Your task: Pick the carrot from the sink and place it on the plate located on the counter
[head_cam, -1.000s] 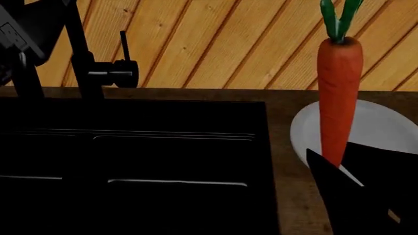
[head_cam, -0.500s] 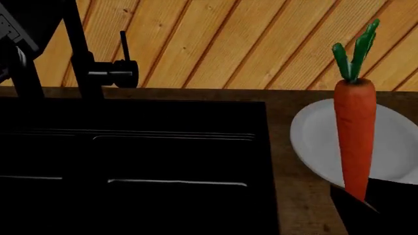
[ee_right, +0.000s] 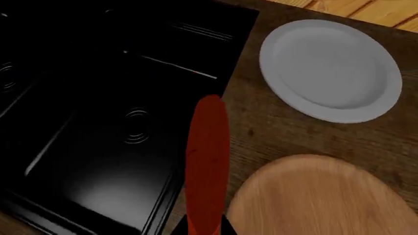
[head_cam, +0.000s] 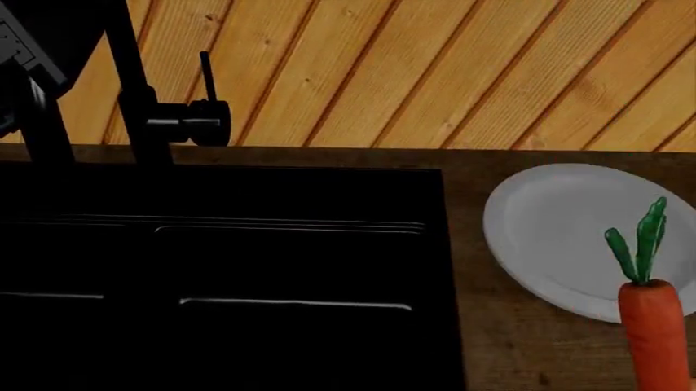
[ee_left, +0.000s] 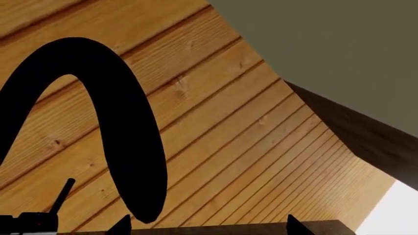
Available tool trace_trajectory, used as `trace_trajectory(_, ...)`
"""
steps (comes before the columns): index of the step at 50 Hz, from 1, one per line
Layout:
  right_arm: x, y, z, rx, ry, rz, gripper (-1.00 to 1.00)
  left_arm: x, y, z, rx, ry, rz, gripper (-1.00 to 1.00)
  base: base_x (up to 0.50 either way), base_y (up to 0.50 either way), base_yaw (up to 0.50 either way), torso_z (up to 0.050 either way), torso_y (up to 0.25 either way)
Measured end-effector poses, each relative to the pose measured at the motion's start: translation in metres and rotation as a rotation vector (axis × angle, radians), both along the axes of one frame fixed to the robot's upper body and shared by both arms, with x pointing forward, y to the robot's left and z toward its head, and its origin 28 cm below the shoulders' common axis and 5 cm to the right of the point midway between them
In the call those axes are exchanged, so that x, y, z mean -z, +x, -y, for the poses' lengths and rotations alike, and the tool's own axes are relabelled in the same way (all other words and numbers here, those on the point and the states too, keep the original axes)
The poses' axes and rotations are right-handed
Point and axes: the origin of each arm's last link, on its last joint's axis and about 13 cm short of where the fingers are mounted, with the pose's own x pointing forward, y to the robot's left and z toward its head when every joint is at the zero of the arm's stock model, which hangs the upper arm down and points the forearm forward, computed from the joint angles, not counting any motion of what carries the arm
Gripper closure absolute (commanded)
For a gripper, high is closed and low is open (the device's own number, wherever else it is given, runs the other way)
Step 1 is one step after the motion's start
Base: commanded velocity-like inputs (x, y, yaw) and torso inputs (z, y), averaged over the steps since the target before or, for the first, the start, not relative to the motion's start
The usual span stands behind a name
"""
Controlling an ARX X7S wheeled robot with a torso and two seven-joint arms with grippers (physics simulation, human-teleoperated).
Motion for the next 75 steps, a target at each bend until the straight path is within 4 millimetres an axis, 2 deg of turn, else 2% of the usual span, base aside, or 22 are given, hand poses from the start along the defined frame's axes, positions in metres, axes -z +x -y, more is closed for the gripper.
trace_trajectory(21, -0.001, 0.009, 0.019, 0.164, -0.065, -0.102, 1.0, 0.0, 0.0, 0.001, -0.004, 0.013, 0.006, -1.0, -0.01, 0.0, 0.0, 0.0, 0.001)
trace_trajectory(52, 0.014, 0.012, 0.042, 0.296, -0.092, -0.221, 1.0, 0.001, 0.0, 0.0, 0.002, 0.026, 0.016, -1.0, 0.0, 0.0, 0.0, 0.0, 0.0)
trace_trajectory(53, 0.015, 0.012, 0.043, 0.299, -0.093, -0.224, -1.0, 0.001, 0.0, 0.0, 0.002, 0.025, 0.016, -1.0, 0.0, 0.0, 0.0, 0.0, 0.0)
trace_trajectory(75, 0.008, 0.007, 0.044, 0.324, -0.11, -0.2, -1.0, 0.001, 0.0, 0.001, -0.001, 0.013, 0.011, -1.0, -0.01, 0.0, 0.0, 0.0, 0.001)
